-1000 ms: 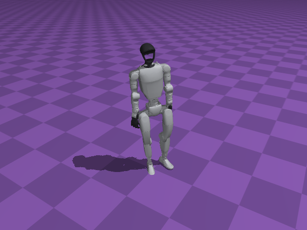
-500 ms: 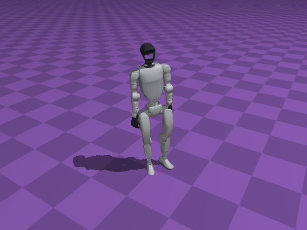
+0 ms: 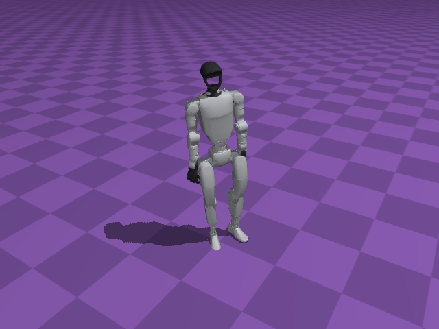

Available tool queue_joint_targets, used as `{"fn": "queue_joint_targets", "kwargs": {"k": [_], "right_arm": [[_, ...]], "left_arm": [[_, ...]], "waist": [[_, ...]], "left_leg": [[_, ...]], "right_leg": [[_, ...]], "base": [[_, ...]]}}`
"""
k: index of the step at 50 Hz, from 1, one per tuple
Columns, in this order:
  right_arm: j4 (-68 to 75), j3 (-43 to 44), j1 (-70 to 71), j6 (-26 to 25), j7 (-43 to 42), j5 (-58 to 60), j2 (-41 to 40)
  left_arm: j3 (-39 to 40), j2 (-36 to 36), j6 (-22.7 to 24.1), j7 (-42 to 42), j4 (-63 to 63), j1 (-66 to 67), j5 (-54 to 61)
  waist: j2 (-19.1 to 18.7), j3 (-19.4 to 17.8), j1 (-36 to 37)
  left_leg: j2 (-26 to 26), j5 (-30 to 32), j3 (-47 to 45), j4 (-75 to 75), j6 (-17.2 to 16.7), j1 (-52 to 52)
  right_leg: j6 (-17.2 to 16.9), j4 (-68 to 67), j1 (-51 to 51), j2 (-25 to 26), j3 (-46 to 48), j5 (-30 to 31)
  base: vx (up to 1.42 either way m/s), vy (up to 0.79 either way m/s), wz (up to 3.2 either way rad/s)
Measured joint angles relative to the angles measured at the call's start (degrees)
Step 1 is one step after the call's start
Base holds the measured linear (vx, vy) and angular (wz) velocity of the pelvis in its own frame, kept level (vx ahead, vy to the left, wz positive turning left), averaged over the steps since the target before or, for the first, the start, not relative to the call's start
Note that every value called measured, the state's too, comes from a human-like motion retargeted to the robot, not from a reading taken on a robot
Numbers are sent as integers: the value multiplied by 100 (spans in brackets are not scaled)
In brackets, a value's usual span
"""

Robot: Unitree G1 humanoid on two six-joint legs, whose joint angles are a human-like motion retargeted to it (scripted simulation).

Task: Upper body actions

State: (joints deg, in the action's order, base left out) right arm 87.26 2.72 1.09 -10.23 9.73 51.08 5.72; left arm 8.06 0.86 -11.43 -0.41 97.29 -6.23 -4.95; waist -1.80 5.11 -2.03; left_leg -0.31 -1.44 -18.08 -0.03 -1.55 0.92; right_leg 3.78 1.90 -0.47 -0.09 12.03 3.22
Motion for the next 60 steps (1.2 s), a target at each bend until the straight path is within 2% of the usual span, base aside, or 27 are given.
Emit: {"fn": "queue_joint_targets", "kwargs": {"k": [28, 40, 50, 53, 57, 60], "right_arm": [[-54, -64, 30, 37, 15, 7, 9], [-205, -311, 46, 12, -60, 84, -18], [-235, -254, -20, 15, -49, 152, -11], [-184, -150, 22, -2, -67, 111, 50], [-109, -5, 70, -22, -111, -9, 186], [-41, 62, 69, -52, -192, 6, 308]], "left_arm": [[-85, -32, 10, -31, -11, -19, 22], [15, -180, -79, 39, -51, -14, 65], [375, -353, -177, 39, -351, 192, 143], [467, -395, -179, 68, -533, 197, 238], [518, -407, -126, 166, -740, 173, 387], [635, -355, -67, 213, -841, 226, 443]], "waist": [[22, -143, -23], [-114, -269, -63], [-48, -235, -270], [88, -254, -387], [394, -490, -239], [344, -609, -47]], "left_leg": [[53, 2, -62, 6, -26, -54], [400, -15, -278, 43, -230, -92], [798, 17, -107, 541, -505, 116], [884, 185, 101, 1262, -298, 506], [807, 171, 440, 2751, 495, 1275], [573, 226, 829, 2951, 117, 1817]], "right_leg": [[-11, -45, -24, 3, -65, 39], [56, -210, -247, 174, -268, 89], [251, -176, -143, 402, -162, 60], [308, -152, -143, 323, 6, 88], [355, -135, 8, 80, -16, 150], [422, -139, 79, 189, -100, 175]], "base": [[0, 0, 0], [2, -8, -16], [11, -23, 16], [5, -28, 49], [-1, -18, 7], [-1, -11, -27]]}}
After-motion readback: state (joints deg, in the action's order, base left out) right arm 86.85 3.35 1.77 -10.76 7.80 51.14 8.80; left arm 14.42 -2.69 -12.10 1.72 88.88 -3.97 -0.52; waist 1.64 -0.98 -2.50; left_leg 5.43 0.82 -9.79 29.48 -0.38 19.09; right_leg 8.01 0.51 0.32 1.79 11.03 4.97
